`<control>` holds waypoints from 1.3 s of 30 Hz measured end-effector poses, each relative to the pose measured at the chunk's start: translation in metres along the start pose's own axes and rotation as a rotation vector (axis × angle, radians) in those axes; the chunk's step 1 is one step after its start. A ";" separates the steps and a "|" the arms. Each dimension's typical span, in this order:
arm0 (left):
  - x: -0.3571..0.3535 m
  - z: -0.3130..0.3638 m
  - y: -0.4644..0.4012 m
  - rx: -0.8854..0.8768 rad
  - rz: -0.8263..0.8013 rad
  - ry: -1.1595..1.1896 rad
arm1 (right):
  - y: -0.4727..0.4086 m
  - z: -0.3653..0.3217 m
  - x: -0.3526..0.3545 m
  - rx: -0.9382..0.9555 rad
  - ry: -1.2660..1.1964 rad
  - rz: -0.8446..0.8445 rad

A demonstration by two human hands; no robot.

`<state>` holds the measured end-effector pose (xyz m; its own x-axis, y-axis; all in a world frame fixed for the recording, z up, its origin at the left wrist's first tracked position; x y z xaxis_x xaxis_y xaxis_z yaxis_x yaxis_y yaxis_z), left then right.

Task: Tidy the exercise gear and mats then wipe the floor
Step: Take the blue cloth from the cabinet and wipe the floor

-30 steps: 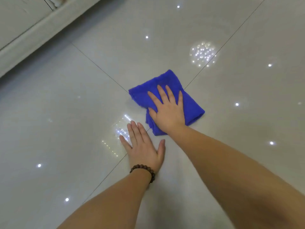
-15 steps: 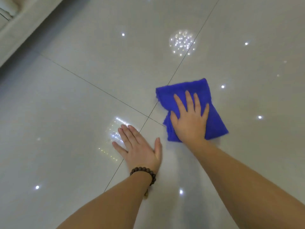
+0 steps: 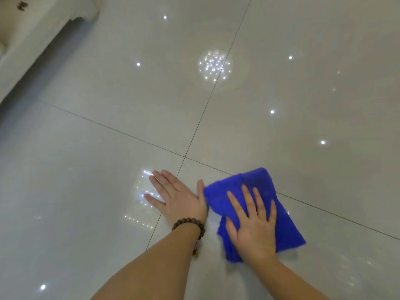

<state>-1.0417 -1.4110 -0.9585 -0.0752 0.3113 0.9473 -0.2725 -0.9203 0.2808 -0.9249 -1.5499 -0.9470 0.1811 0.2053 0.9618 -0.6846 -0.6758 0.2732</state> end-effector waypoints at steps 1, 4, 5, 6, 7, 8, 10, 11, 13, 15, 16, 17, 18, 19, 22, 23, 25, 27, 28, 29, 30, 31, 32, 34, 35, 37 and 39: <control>0.000 0.000 0.000 -0.003 0.005 0.003 | -0.024 -0.008 0.007 0.005 -0.004 0.027; 0.003 0.000 0.001 -0.004 0.043 0.013 | -0.111 -0.039 0.034 0.046 -0.032 0.081; 0.003 0.001 0.001 -0.012 0.050 0.008 | -0.136 -0.046 0.042 0.063 -0.013 0.061; 0.002 0.002 0.002 -0.016 0.050 0.004 | -0.153 -0.050 0.045 0.071 0.006 0.046; 0.002 0.001 0.002 -0.014 0.042 0.009 | -0.158 -0.049 0.046 0.073 0.013 0.044; 0.001 0.001 0.003 -0.013 0.029 0.015 | -0.150 -0.044 0.046 0.064 -0.001 0.061; 0.001 0.001 0.003 -0.017 0.018 0.008 | -0.101 -0.021 0.036 0.009 -0.043 0.117; 0.000 0.001 0.003 -0.013 0.015 0.007 | -0.063 -0.008 0.026 -0.015 -0.052 0.121; -0.001 0.000 0.004 -0.011 0.011 -0.005 | 0.012 0.018 0.002 -0.034 -0.029 0.118; -0.003 -0.001 0.005 -0.021 0.034 -0.020 | 0.053 0.035 -0.011 -0.021 -0.013 0.112; -0.003 -0.001 0.005 -0.019 0.035 -0.019 | 0.056 0.036 -0.014 0.011 0.003 0.099; -0.003 -0.002 0.005 -0.018 0.034 -0.024 | 0.050 0.035 -0.013 0.039 0.002 0.089; -0.003 -0.001 0.005 -0.023 0.037 -0.037 | 0.036 0.033 -0.009 0.044 -0.014 0.079; -0.003 -0.001 0.004 -0.024 0.041 -0.048 | 0.016 0.030 -0.005 0.035 -0.037 0.083; -0.003 -0.002 0.003 -0.016 0.053 -0.042 | -0.072 0.026 0.021 -0.079 -0.113 0.156; -0.003 -0.002 0.003 -0.017 0.056 -0.042 | -0.100 0.028 0.030 -0.114 -0.118 0.152; -0.004 -0.001 0.003 -0.013 0.044 -0.039 | -0.128 0.033 0.035 -0.174 -0.132 0.139; -0.003 0.000 0.004 -0.012 0.035 -0.049 | -0.102 0.041 0.030 -0.201 -0.173 0.190; -0.002 0.001 0.005 -0.014 0.025 -0.047 | -0.069 0.048 0.024 -0.204 -0.169 0.206; -0.002 0.002 0.006 -0.019 0.010 -0.046 | -0.029 0.057 0.013 -0.194 -0.161 0.205; -0.002 0.003 0.007 -0.027 -0.006 -0.055 | 0.010 0.069 0.001 -0.172 -0.142 0.203; -0.002 0.004 0.008 -0.032 -0.019 -0.067 | 0.043 0.081 -0.008 -0.134 -0.122 0.197; -0.001 0.005 0.009 -0.035 -0.028 -0.074 | 0.065 0.093 -0.013 -0.081 -0.096 0.197; 0.000 0.006 0.010 -0.038 -0.037 -0.080 | 0.066 0.120 -0.013 0.044 -0.087 0.188; 0.000 0.006 0.009 -0.044 -0.036 -0.085 | 0.054 0.132 -0.012 0.070 -0.075 0.194; -0.002 0.005 0.008 -0.051 -0.033 -0.081 | 0.015 0.155 -0.005 0.002 -0.052 0.235; -0.002 0.004 0.008 -0.046 -0.030 -0.081 | -0.026 0.171 0.006 -0.287 -0.146 0.240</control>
<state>-1.0394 -1.4198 -0.9579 0.0111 0.3164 0.9486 -0.3174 -0.8984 0.3034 -0.7851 -1.6524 -0.9447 0.0762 -0.0513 0.9958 -0.8855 -0.4625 0.0439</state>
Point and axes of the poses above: each hand's wrist, its own y-axis away from the middle knuckle, its own x-axis out of the back of the hand, z = x × y, the point moved 5 cm from there along -y, towards the middle knuckle, and after that the axes turned 13 degrees about -x, right-handed, at the moved point
